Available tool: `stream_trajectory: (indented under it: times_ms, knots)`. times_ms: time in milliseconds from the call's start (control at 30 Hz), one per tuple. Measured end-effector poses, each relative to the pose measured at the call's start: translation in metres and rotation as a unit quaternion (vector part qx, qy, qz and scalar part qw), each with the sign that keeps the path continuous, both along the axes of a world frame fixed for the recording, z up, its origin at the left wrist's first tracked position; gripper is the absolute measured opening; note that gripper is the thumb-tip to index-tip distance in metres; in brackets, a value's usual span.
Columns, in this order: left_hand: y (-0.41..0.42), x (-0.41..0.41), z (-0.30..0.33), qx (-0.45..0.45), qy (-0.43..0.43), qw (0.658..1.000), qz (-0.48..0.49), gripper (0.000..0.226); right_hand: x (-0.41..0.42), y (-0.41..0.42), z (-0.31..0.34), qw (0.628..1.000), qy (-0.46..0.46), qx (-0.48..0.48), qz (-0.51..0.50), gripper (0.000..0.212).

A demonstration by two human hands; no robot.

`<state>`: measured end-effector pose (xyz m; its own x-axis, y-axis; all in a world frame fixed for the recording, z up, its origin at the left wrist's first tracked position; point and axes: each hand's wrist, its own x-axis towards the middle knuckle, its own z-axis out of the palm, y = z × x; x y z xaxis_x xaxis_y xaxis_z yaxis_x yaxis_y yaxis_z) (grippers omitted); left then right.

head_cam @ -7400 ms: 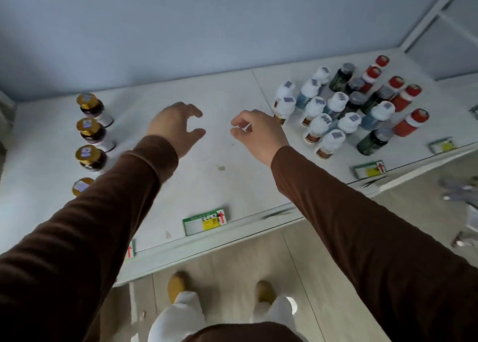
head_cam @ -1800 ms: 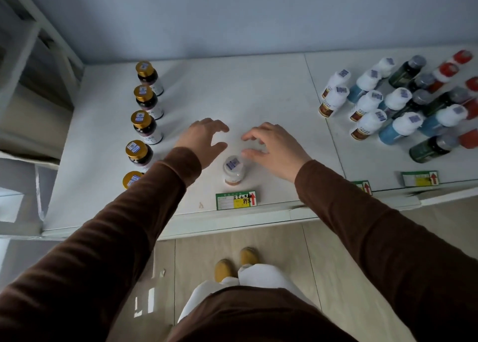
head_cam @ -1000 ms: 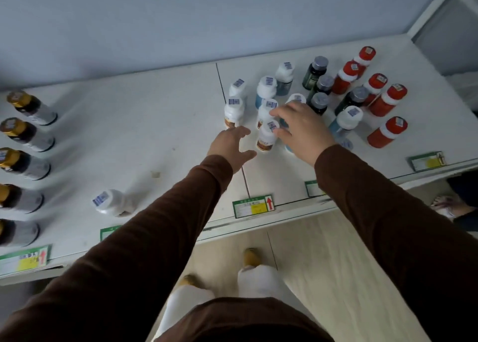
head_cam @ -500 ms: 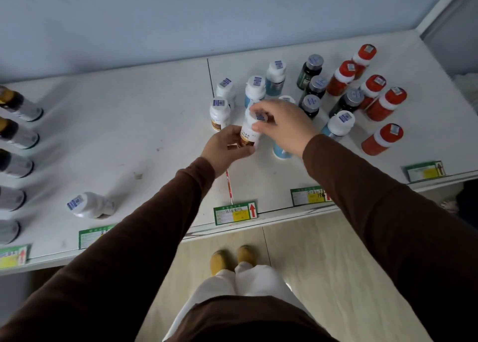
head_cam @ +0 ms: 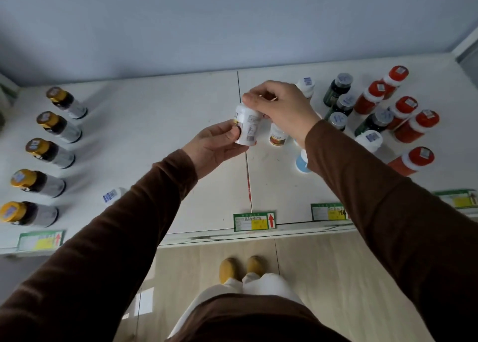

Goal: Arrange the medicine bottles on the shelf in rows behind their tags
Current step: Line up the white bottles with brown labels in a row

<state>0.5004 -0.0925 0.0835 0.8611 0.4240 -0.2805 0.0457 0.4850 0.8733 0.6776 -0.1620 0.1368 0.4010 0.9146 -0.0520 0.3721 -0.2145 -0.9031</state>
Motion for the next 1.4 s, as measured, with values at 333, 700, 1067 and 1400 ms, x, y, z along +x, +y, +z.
stream_trajectory:
  times_ms: [333,700,1067,1400]
  knots:
    - [0.035,-0.055,0.021,0.408,0.239,0.875,0.105,0.043,-0.062,0.035,0.004,0.974,-0.192,-0.002,0.122,0.039]
    - [0.124,-0.209,0.005,0.563,0.363,0.742,0.021,0.045,-0.201,0.087,-0.027,0.952,-0.249,-0.063,0.168,0.04]
    - [0.146,-0.262,-0.032,0.585,0.363,0.726,0.008,0.037,-0.272,0.105,-0.059,0.921,-0.317,-0.128,0.184,0.038]
    - [0.145,-0.263,-0.036,0.567,0.372,0.735,-0.009,0.035,-0.279,0.106,-0.071,0.918,-0.329,-0.119,0.187,0.041]
